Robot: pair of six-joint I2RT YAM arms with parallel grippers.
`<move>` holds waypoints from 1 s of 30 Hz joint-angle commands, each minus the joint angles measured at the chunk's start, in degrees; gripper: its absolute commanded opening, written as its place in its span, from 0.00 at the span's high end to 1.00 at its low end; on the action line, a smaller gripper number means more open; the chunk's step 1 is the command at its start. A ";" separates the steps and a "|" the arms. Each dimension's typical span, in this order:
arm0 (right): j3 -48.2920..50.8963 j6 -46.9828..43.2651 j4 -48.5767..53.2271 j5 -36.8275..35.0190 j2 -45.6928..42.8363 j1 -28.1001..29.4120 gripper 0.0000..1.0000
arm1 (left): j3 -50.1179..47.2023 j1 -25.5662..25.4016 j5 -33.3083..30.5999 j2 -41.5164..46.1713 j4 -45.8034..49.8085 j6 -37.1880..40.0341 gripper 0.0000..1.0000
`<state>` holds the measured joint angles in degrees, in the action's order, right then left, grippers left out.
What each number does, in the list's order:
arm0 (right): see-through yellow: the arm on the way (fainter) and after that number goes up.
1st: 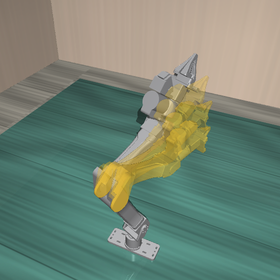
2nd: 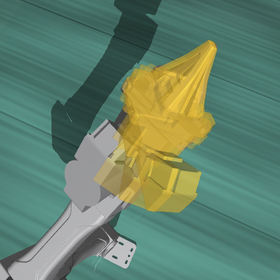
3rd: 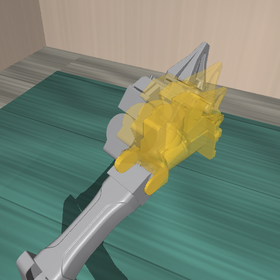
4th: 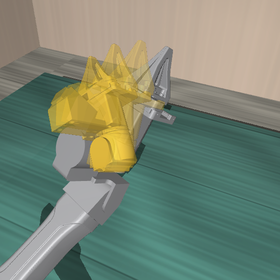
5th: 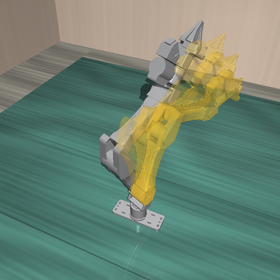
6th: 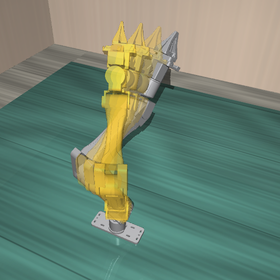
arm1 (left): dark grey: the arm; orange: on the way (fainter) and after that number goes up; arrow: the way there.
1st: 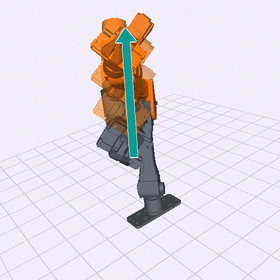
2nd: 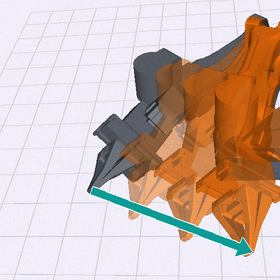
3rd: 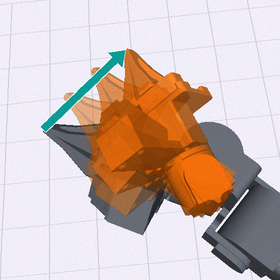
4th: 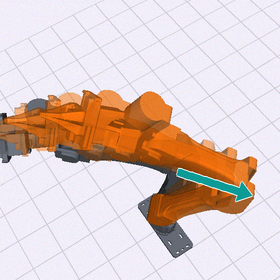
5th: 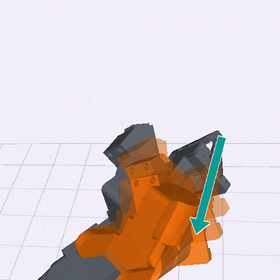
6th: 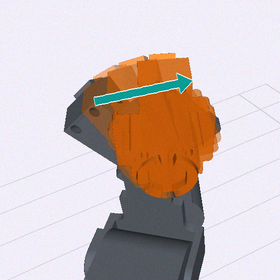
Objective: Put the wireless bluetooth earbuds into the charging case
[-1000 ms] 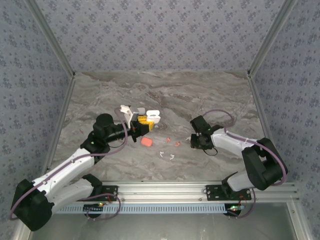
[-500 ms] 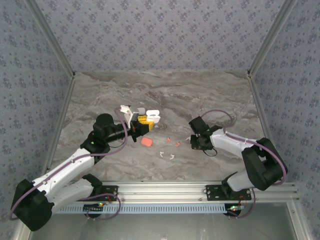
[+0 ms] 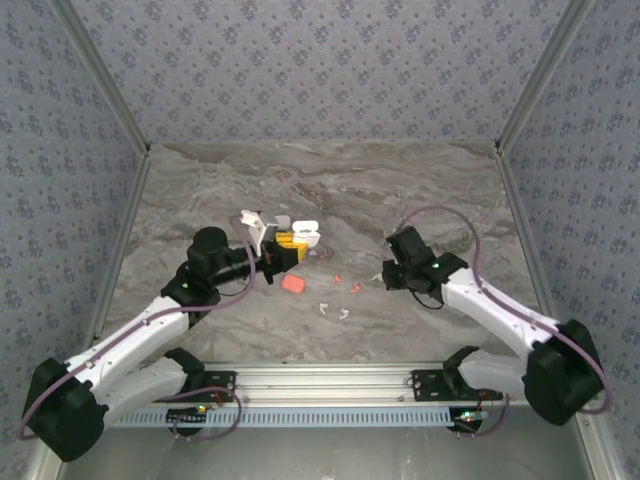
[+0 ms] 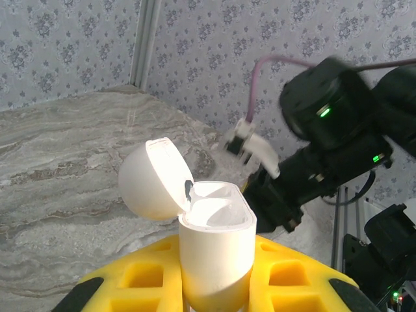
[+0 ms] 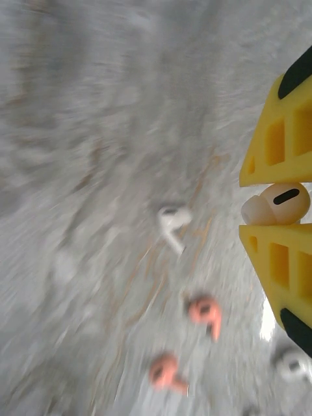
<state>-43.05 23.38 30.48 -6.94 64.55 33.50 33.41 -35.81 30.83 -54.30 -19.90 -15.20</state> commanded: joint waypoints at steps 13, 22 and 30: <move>-19.30 -35.95 -4.26 -5.06 -8.39 13.37 0.80 | 4.23 -2.52 7.73 -5.29 -4.23 -2.44 1.00; -23.66 -45.50 -6.84 -4.06 -4.16 18.52 0.79 | 6.68 -4.31 10.21 -8.26 -4.32 -1.96 1.00; -22.39 -46.36 -7.19 -3.43 -3.00 19.05 0.79 | 6.76 -4.43 10.39 -8.03 -4.23 -2.04 1.00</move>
<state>-65.08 -21.15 24.12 -10.52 61.54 52.07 37.98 -39.88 39.55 -62.48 -22.28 -17.45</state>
